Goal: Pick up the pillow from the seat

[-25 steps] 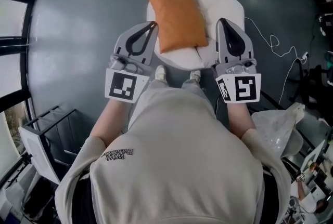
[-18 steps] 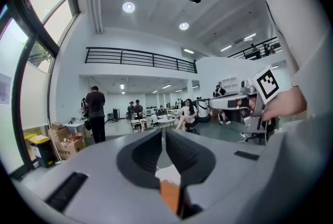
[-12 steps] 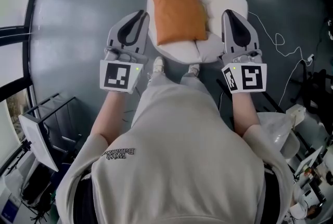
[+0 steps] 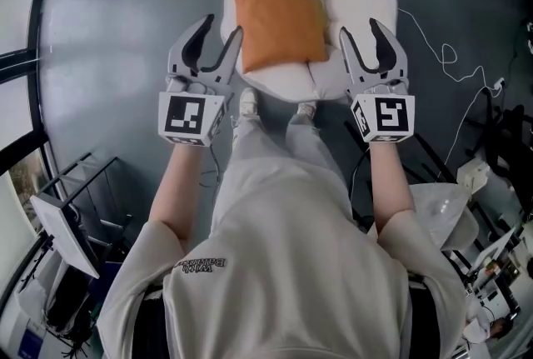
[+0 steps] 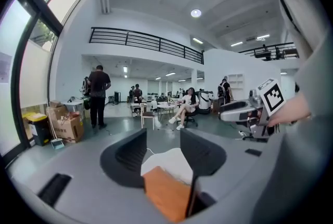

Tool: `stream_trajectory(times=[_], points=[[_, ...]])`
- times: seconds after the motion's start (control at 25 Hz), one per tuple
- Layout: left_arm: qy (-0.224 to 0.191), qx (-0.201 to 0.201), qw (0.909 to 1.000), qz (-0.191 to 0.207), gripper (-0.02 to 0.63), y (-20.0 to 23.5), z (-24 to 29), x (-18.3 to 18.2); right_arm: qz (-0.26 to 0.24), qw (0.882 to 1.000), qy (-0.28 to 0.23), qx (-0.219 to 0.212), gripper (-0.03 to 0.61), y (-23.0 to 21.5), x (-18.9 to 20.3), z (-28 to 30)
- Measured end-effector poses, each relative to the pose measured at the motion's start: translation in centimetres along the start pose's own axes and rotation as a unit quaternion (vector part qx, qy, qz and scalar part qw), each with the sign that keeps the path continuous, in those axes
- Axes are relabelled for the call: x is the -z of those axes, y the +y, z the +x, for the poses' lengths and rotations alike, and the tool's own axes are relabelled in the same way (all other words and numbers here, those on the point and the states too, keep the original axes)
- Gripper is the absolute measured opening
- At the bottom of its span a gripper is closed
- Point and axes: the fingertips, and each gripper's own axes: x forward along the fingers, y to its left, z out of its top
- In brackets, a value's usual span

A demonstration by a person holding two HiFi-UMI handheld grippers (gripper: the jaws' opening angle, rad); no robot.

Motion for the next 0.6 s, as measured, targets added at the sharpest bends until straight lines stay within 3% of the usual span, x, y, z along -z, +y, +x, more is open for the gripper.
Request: stream_trajectory(times=[0.08, 0.36, 0.6], points=[[0.009, 0.011, 0.9998, -0.013, 0.198, 0.4, 1.5, 2.5, 0.009, 1.000, 0.025, -0.002, 0.245, -0.1, 3.1, 1.7], [0.057, 0.027, 0.9970, -0.045, 0.243, -0.2, 6.6, 13.9, 0.054, 0.996, 0.071, 0.002, 0.277, -2.6, 14.8, 6.1], [0.094, 0.023, 0.9922, -0.078, 0.270, -0.3, 10.7, 24.0, 0.058, 0.991, 0.119, -0.032, 0.310, -2.1, 25.4, 9.8]])
